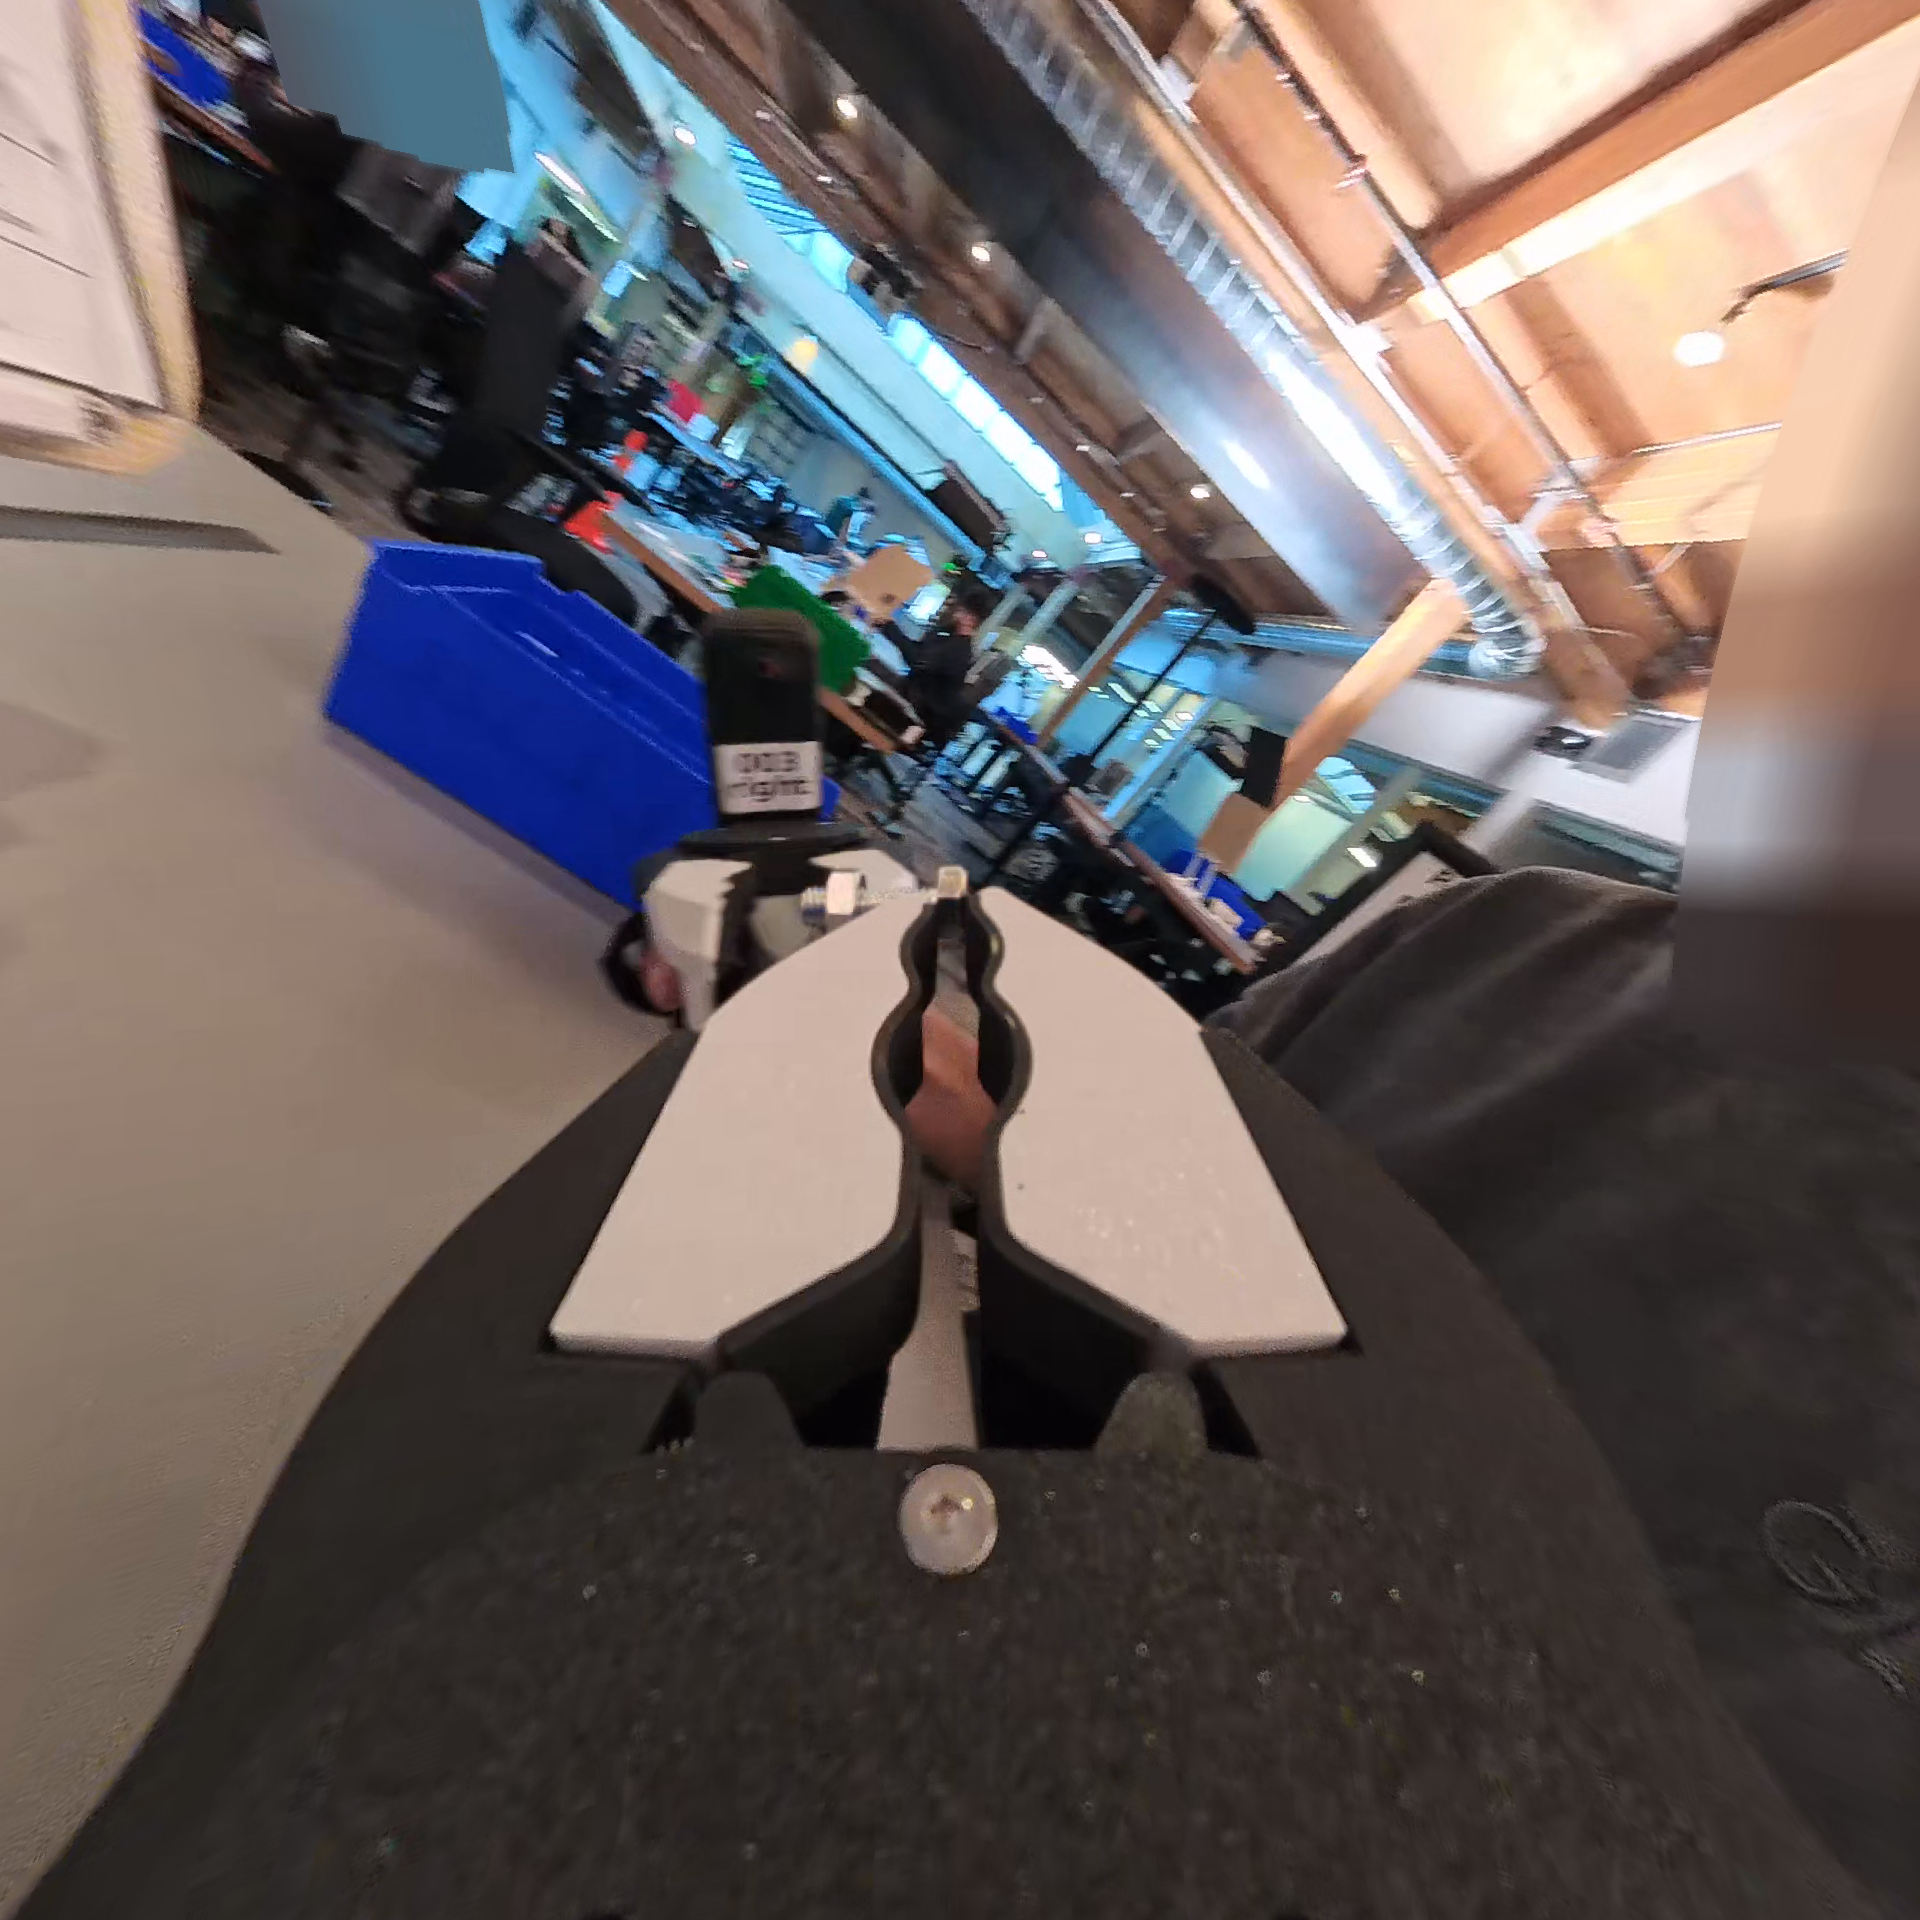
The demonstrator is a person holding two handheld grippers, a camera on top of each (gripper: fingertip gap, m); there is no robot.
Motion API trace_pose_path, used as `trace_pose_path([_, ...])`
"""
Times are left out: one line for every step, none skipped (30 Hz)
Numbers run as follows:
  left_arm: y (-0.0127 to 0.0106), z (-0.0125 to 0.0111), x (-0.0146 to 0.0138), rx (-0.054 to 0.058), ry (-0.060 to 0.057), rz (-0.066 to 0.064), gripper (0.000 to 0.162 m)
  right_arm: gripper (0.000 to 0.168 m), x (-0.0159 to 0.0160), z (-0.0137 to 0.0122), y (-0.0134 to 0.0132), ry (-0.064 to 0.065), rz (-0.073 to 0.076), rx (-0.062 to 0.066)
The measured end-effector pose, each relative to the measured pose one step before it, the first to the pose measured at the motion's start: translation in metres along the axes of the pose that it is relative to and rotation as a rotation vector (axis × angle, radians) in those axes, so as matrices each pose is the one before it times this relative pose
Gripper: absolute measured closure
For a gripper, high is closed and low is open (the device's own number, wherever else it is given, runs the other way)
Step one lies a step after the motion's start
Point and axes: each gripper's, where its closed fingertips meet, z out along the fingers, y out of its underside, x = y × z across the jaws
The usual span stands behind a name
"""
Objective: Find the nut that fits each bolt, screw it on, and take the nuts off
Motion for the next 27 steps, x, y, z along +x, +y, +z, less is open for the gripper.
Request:
trace_pose_path([0.00374, 0.00626, 0.00199, -0.0042, 0.0364, -0.0197, 0.158, 0.132, 0.00118, 0.00004, -0.00039, -0.0222, 0.0243, 0.0222])
trace_pose_path([0.00406, 0.00595, 0.00153, -0.0059, 0.0356, -0.0174, 0.158, 0.132, -0.00090, -0.00024, 0.00039, -0.0256, 0.0187, 0.0148])
trace_pose_path([0.00432, 0.00568, 0.00028, -0.0075, 0.0263, -0.0120, 0.158, 0.131, -0.00316, -0.00021, 0.00116, -0.0324, 0.0198, 0.0029])
trace_pose_path([0.00416, 0.00521, -0.00032, -0.0068, 0.0246, -0.0131, 0.158, 0.131, -0.00644, -0.00070, -0.00023, -0.0473, 0.0154, 0.0092])
trace_pose_path([0.00412, 0.00504, 0.00045, -0.0063, 0.0333, -0.0168, 0.157, 0.131, -0.00861, -0.00091, -0.00134, -0.0521, 0.0081, 0.0170])
trace_pose_path([0.00313, 0.00468, 0.00153, 0.0008, 0.0426, -0.0181, 0.158, 0.132, -0.00836, -0.00089, -0.00043, -0.0472, 0.0012, 0.0070])
trace_pose_path([0.00267, 0.00436, 0.00057, 0.0024, 0.0389, -0.0202, 0.158, 0.133, -0.00642, -0.00056, 0.00084, -0.0327, -0.0043, -0.0033])
trace_pose_path([0.00296, 0.00411, -0.00129, -0.0037, 0.0246, -0.0167, 0.158, 0.133, -0.00400, -0.00039, 0.00189, -0.0149, -0.0106, -0.0118])
trace_pose_path([0.00258, 0.00383, -0.00150, -0.0025, 0.0212, -0.0138, 0.158, 0.133, -0.00185, -0.00023, 0.00226, -0.0003, -0.0138, -0.0148])
trace_pose_path([0.00205, 0.00338, -0.00075, -0.0020, 0.0248, -0.0156, 0.158, 0.133, -0.00133, -0.00017, 0.00225, 0.0021, -0.0137, -0.0142])
trace_pose_path([0.00215, 0.00322, -0.00052, -0.0037, 0.0227, -0.0127, 0.158, 0.134, -0.00140, -0.00021, 0.00107, 0.0006, -0.0112, -0.0074])
trace_pose_path([0.00199, 0.00262, -0.00101, -0.0051, 0.0153, -0.0110, 0.158, 0.137, -0.00108, -0.00057, -0.00018, 0.0009, -0.0099, -0.0006])
trace_pose_path([0.00155, 0.00173, -0.00281, -0.0056, -0.0041, -0.0049, 0.158, 0.145, -0.00130, -0.00136, -0.00187, -0.0003, -0.0157, 0.0095])
trace_pose_path([0.00142, 0.00100, -0.00252, -0.0067, -0.0061, -0.0024, 0.158, 0.149, -0.00096, -0.00166, -0.00272, 0.0027, -0.0150, 0.0179])
trace_pose_path([0.00076, 0.00055, -0.00125, -0.0033, -0.0006, -0.0037, 0.158, 0.150, 0.00064, -0.00123, -0.00082, 0.0101, -0.0064, 0.0037])
trace_pose_path([0.00024, 0.00042, -0.00073, 0.0005, 0.0006, -0.0018, 0.157, 0.154, 0.00096, -0.00088, 0.00142, 0.0093, -0.0024, -0.0143])
trace_pose_path([0.00099, 0.00048, -0.00019, -0.0037, 0.0011, -0.0002, 0.158, 0.154, -0.00016, -0.00062, 0.00181, 0.0018, -0.0072, -0.0146])
trace_pose_path([0.00108, 0.00041, -0.00041, -0.0033, -0.0018, 0.0023, 0.157, 0.154, -0.00023, -0.00055, 0.00071, 0.0015, -0.0009, -0.0072])
trace_pose_path([0.00052, -0.00001, -0.00051, 0.0011, -0.0018, -0.0011, 0.158, 0.155, 0.00020, -0.00050, 0.00090, 0.0038, -0.0013, -0.0101])
trace_pose_path([0.00047, -0.00018, -0.00065, 0.0022, -0.0002, -0.0036, 0.157, 0.155, 0.00018, -0.00050, 0.00036, 0.0055, -0.0074, -0.0057])
trace_pose_path([-0.00040, -0.00056, -0.00103, 0.0077, -0.0006, -0.0056, 0.158, 0.155, 0.00134, -0.00039, -0.00008, 0.0135, -0.0087, -0.0020])
trace_pose_path([-0.00079, -0.00093, -0.00135, 0.0091, -0.0023, -0.0054, 0.158, 0.155, 0.00166, -0.00052, -0.00024, 0.0140, -0.0061, -0.0016])
trace_pose_path([-0.00106, -0.00105, -0.00203, 0.0095, -0.0076, -0.0051, 0.157, 0.155, 0.00215, -0.00075, -0.00023, 0.0158, -0.0061, -0.0001])
trace_pose_path([-0.00145, -0.00123, -0.00267, 0.0102, -0.0152, -0.0060, 0.157, 0.155, 0.00296, -0.00111, -0.00007, 0.0192, -0.0050, -0.0007])
trace_pose_path([-0.00136, -0.00157, -0.00321, 0.0075, -0.0220, -0.0031, 0.157, 0.155, 0.00352, -0.00122, 0.00020, 0.0238, -0.0038, -0.0051])
trace_pose_path([-0.00068, -0.00181, -0.00302, 0.0007, -0.0245, 0.0030, 0.157, 0.155, 0.00325, -0.00099, 0.00032, 0.0250, -0.0105, -0.0055])
trace_pose_path([-0.00072, -0.00192, -0.00245, -0.0002, -0.0256, 0.0084, 0.155, 0.155, 0.00397, -0.00106, 0.00030, 0.0325, -0.0149, -0.0071])
